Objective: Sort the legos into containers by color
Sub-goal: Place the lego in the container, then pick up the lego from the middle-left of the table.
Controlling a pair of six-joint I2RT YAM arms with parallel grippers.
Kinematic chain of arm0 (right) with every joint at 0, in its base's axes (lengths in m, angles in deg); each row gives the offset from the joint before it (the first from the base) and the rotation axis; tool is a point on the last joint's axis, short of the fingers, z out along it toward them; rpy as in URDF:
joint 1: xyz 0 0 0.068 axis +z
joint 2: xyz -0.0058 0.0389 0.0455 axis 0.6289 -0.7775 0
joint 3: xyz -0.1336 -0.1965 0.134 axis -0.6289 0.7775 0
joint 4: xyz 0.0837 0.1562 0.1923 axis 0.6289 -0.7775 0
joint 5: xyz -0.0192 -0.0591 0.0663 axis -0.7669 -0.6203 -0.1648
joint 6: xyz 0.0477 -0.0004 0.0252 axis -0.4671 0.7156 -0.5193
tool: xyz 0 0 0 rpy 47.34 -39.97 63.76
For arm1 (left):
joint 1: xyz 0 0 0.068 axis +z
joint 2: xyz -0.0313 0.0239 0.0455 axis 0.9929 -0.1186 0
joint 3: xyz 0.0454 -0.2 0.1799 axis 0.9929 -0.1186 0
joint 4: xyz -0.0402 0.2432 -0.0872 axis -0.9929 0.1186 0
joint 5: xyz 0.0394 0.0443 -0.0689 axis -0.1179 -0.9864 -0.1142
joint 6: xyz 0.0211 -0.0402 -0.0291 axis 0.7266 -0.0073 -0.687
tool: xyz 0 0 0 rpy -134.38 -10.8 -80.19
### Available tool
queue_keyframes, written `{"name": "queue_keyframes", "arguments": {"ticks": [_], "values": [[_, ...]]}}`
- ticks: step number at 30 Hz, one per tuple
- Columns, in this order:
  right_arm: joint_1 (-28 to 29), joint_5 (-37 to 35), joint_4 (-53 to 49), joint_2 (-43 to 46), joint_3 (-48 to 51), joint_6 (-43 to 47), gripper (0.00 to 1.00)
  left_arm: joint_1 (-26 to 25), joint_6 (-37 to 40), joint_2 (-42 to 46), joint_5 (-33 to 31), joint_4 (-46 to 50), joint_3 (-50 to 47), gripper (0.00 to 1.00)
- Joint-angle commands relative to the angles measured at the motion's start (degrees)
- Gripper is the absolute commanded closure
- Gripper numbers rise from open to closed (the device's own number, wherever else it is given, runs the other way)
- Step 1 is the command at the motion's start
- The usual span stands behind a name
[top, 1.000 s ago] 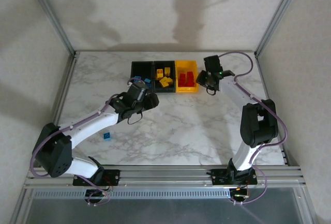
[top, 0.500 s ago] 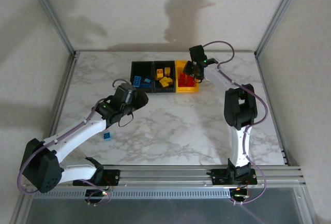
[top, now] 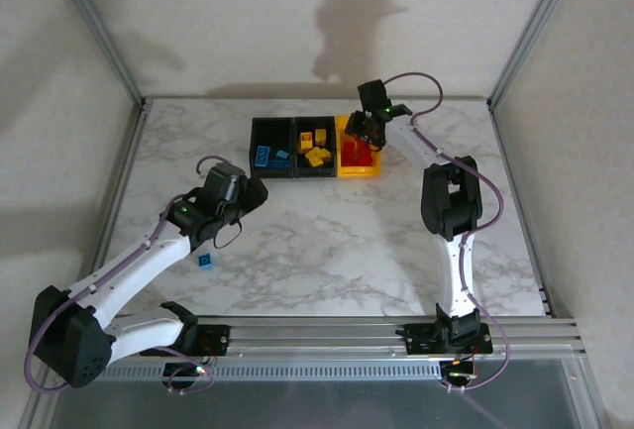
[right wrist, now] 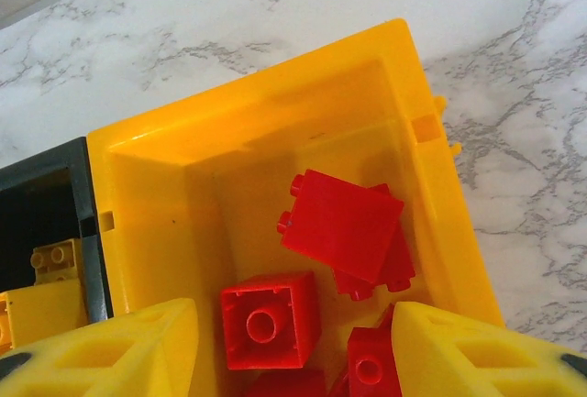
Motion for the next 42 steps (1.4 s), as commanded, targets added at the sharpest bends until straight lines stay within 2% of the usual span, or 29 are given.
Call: {"name": "queue_keyframes", "arguments": {"ticks": [1, 5, 7, 14, 22, 28, 34, 42], "values": [[0.6, -0.4, 0.0, 3.4, 0.8, 1.5, 0.42, 1.3, -1.7, 1.6, -2.4, 5.0, -0.4, 0.31], [1.5, 0.8, 4.1, 10.6, 7.5, 2.6, 0.41, 3.2, -2.9, 1.8, -4.4, 9.2, -0.5, 0.29], [2.0, 1.8, 6.8, 14.8, 11.6, 3.2, 0.40, 4.6, -3.9, 1.7, -5.8, 11.1, -0.7, 0.24], [5.0, 6.4, 15.6, 30.5, 29.0, 6.3, 0.38, 10.1, -6.6, -0.6, -6.5, 12.3, -1.4, 0.22], [12.3, 12.9, 22.8, 44.3, 45.0, 10.3, 0.38, 15.4, -10.7, -6.2, -7.2, 11.8, -1.9, 0.20], [15.3, 13.6, 25.6, 49.4, 52.6, 9.1, 0.38, 19.0, -12.3, -9.0, -8.5, 11.7, -2.6, 0.13], [15.4, 13.2, 26.1, 51.4, 54.8, 7.8, 0.38, 23.2, -10.5, -14.3, -7.1, 6.8, -4.4, 0.14], [15.5, 12.8, 26.0, 52.3, 55.2, 7.3, 0.39, 23.7, -9.5, -21.3, -8.7, 2.9, -2.7, 0.15]]}}
